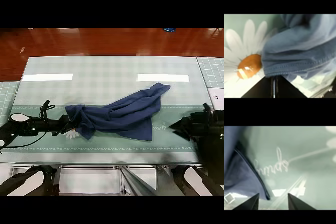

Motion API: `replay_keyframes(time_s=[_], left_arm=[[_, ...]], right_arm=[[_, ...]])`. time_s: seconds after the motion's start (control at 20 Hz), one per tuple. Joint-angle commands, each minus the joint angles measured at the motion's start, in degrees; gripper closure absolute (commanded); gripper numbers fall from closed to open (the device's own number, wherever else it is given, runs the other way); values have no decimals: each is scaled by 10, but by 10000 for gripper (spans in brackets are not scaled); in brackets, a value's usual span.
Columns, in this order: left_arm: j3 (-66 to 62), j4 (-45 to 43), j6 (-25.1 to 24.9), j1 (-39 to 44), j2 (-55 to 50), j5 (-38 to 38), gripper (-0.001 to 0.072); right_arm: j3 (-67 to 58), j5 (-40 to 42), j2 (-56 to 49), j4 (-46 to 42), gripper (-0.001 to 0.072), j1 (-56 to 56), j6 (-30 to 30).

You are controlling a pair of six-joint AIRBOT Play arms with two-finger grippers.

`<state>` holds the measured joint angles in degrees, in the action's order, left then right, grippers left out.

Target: Fold the shirts.

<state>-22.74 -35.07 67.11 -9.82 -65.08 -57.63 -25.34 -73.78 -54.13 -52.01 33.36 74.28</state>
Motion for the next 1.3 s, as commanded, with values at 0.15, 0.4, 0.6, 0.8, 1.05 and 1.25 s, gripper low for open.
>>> replay_keyframes(time_s=[0.15, 0.4, 0.6, 0.8, 1.05, 1.25], left_arm=[[0, 2, -11, 1, 1, -16, 689], [0, 2, -10, 1, 1, -16, 689], [0, 2, -10, 1, 1, -17, 689], [0, 2, -10, 1, 1, -16, 689], [-26, 2, -11, 1, 2, -39, 689], [-147, 2, -11, 1, 29, -106, 689]], right_arm=[[47, -10, 0, -24, 301, -60, 17], [46, 62, -40, 3, 301, -188, 56], [40, 120, -109, 131, 301, -254, 21], [-1, 172, -154, 164, 302, -319, 27], [-76, 136, -168, 181, 685, -368, -18], [-215, 68, -119, 126, 685, -347, 7]])
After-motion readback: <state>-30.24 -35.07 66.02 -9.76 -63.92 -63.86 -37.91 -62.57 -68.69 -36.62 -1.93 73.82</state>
